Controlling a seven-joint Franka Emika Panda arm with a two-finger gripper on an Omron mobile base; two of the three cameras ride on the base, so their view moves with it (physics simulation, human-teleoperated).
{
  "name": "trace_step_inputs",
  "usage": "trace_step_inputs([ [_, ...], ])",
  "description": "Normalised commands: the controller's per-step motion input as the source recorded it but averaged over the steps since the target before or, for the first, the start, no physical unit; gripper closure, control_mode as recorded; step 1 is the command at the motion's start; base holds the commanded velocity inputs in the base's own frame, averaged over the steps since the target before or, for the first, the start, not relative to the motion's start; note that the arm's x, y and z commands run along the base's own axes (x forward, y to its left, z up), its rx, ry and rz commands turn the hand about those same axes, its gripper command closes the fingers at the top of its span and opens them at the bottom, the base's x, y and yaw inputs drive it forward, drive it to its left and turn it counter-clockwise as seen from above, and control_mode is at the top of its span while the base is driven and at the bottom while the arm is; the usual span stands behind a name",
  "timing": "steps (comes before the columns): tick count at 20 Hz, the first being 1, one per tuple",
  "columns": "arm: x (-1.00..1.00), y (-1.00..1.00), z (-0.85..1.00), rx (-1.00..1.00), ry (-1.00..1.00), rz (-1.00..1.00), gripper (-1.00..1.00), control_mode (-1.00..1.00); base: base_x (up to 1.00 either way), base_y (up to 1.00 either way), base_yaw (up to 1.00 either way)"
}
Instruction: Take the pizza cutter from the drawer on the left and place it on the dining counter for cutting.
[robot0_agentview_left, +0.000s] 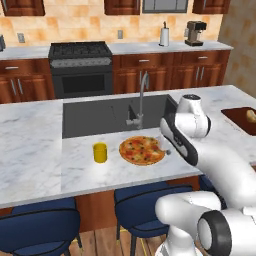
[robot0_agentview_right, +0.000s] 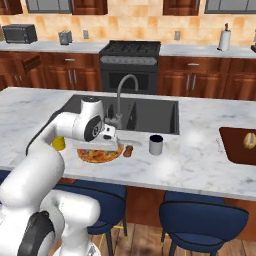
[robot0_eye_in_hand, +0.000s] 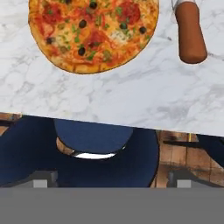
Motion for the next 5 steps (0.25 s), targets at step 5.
trace_step_inputs([
  [5, -0.99, 0.00, 0.81, 0.00, 0.02, -0.16, -1.00, -1.00, 0.00, 0.00, 0.00],
])
